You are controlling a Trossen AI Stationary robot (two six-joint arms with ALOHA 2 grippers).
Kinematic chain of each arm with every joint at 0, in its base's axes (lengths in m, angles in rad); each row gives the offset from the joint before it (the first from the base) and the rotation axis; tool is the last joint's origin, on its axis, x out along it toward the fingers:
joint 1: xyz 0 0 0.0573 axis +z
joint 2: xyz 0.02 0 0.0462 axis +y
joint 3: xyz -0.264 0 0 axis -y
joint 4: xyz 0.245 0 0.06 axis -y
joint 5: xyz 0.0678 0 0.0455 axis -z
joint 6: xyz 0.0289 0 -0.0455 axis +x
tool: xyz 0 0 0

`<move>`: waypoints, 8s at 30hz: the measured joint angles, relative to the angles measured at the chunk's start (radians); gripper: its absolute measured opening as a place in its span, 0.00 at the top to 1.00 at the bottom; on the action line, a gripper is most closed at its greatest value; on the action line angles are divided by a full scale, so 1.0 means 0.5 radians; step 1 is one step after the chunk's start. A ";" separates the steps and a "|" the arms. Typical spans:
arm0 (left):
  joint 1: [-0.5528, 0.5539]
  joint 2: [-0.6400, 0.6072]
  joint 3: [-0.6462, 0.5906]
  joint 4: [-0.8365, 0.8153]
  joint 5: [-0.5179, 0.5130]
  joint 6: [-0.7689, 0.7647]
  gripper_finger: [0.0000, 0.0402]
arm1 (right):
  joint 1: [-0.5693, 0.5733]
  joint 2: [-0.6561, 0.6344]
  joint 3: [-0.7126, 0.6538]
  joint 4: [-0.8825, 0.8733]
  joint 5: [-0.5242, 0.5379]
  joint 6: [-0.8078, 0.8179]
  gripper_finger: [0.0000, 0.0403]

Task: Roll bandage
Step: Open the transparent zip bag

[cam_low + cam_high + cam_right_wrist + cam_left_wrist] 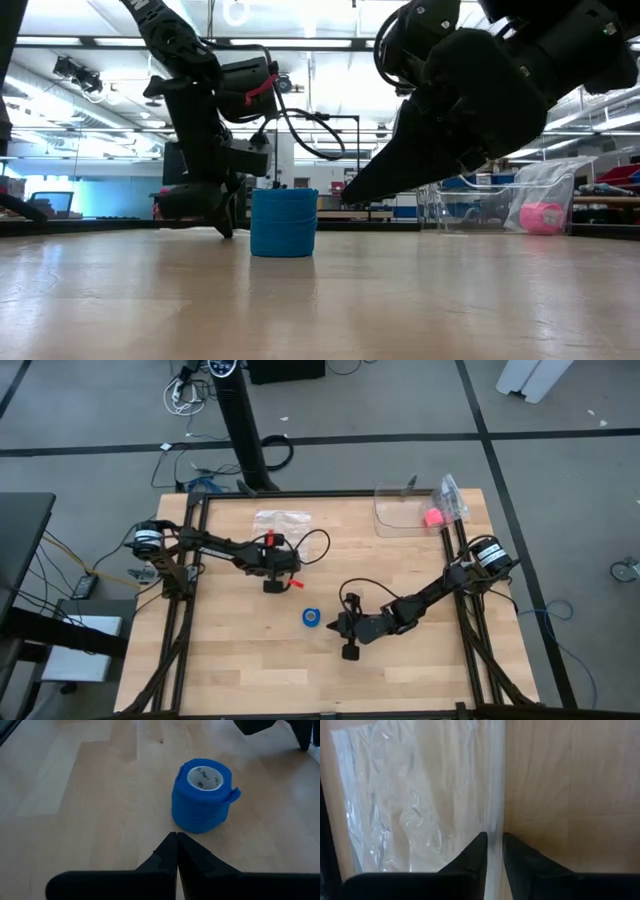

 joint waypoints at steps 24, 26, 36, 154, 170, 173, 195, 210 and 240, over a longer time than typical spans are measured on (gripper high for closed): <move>-0.247 0.003 0.533 -0.472 0.286 -0.152 0.99 | 0.158 -0.297 -0.001 -0.221 0.331 -0.056 0.88; -0.277 0.003 0.614 -0.518 0.347 -0.171 1.00 | 0.166 -0.322 0.000 -0.278 0.389 -0.073 0.85; -0.540 0.000 1.068 -0.875 0.401 -0.208 1.00 | 0.227 -0.470 -0.001 -0.523 0.683 -0.064 0.65; -1.058 -1.067 -1.149 2.069 0.033 -0.680 0.99 | -0.609 0.557 1.128 -1.169 -0.753 -0.732 0.57; -1.058 -1.067 -1.149 2.069 0.039 -0.701 0.99 | -0.526 0.306 1.125 -1.569 -0.458 -0.759 0.55; -1.058 -1.067 -1.149 2.070 0.040 -0.704 0.99 | -0.528 0.285 1.125 -1.703 -0.526 -0.749 0.54; -1.059 -1.068 -1.147 2.155 0.045 -0.643 0.99 | -0.537 0.374 0.977 -1.558 -0.721 -0.755 0.97; -1.191 -1.092 -0.778 2.222 -0.372 0.118 0.97 | -0.542 -0.270 0.976 -1.799 -0.486 -0.667 0.99; -1.556 -1.045 0.024 0.133 -1.044 -1.072 0.57 | -0.307 -0.629 0.976 -1.917 0.016 -0.702 1.00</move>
